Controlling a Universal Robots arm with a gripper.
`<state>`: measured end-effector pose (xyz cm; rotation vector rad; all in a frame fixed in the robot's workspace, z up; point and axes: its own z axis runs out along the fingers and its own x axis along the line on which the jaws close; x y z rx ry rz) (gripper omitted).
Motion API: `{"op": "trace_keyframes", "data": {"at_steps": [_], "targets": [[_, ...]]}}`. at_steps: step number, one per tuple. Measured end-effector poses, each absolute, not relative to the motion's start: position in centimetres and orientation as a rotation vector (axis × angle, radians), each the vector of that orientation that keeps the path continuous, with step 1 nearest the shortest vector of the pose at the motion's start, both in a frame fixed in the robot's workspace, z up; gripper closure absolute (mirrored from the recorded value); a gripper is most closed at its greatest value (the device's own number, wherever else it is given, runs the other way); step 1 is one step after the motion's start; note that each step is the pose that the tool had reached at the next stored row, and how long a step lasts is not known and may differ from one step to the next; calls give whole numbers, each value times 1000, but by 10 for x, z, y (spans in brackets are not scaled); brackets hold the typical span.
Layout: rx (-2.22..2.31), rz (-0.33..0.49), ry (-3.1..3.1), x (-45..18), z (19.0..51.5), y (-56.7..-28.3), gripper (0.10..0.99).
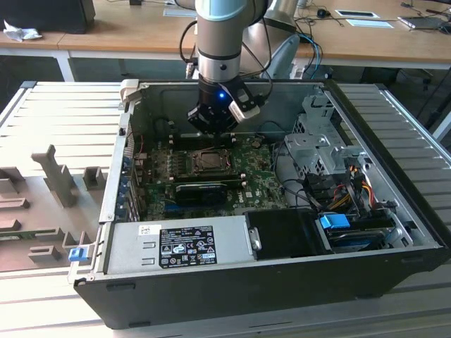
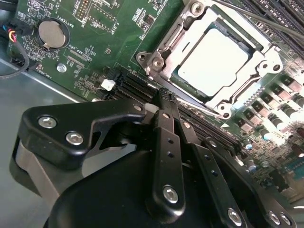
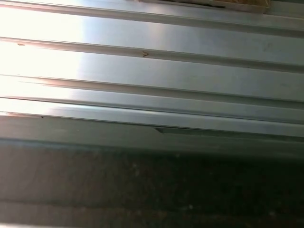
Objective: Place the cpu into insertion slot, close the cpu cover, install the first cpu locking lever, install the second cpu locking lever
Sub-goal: 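Install the first cpu locking lever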
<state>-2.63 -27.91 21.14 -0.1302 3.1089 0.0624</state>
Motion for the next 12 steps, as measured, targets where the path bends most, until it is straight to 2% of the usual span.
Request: {"op": "trace_keyframes", "data": {"at_steps": [12], "targets": [[-131,49,3114,-24,204,-279,980]]}}
